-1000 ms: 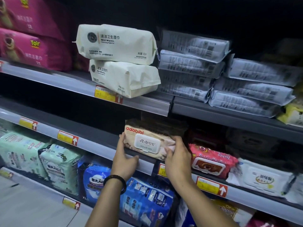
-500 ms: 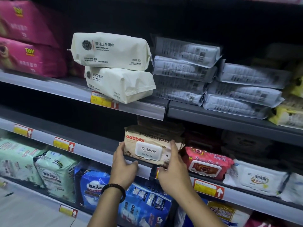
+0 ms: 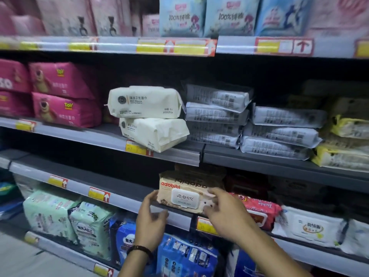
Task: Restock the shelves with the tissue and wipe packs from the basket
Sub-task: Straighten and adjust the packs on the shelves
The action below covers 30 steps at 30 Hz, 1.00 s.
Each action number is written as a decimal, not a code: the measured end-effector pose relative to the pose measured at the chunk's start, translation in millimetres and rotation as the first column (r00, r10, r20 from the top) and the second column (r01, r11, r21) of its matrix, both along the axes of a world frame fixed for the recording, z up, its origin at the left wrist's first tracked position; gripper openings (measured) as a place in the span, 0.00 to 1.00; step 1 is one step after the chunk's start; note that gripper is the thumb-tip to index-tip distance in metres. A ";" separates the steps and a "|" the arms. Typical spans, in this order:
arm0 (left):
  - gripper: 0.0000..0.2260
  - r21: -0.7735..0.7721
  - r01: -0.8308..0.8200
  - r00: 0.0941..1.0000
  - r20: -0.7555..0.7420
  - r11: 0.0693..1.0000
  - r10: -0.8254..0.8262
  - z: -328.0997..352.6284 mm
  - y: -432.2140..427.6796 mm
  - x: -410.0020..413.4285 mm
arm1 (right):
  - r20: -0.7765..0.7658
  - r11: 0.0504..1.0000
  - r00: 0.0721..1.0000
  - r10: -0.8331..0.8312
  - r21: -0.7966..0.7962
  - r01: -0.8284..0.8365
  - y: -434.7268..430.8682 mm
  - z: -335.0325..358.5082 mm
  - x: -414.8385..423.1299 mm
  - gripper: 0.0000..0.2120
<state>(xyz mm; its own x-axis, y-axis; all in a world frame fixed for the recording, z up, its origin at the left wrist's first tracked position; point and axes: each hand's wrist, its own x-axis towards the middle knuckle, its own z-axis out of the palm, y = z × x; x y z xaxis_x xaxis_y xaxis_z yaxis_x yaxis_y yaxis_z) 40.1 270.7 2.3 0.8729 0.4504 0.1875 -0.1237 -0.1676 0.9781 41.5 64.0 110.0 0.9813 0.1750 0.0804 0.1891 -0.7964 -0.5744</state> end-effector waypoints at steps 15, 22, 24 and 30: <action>0.24 -0.146 0.105 0.994 -0.006 0.984 -0.107 232.3 135.6 55.4 | 0.002 0.834 0.996 0.084 0.547 -0.071 114.5 127.3 -1.0 0.45; 0.21 -0.077 0.303 0.950 -0.049 0.950 -0.308 223.0 144.3 52.2 | -0.094 0.796 0.978 0.184 0.598 -0.092 138.6 124.3 10.7 0.60; 0.24 -0.010 0.218 0.976 -0.015 0.976 -0.218 219.2 148.8 50.5 | -0.111 0.800 0.966 0.234 0.586 -0.127 140.9 130.1 17.9 0.59; 0.27 0.029 0.036 0.998 0.057 0.999 -0.037 211.6 161.7 54.2 | -0.101 0.808 0.936 0.339 0.540 -0.234 141.5 137.0 36.8 0.45</action>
<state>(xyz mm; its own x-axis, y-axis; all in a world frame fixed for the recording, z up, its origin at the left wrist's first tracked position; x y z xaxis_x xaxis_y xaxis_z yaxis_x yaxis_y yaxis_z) 94.3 432.4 214.0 0.8761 0.4123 0.2499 -0.1860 -0.1891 0.9642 78.3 205.6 247.0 0.8983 0.4349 0.0629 0.2117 -0.3030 -0.9292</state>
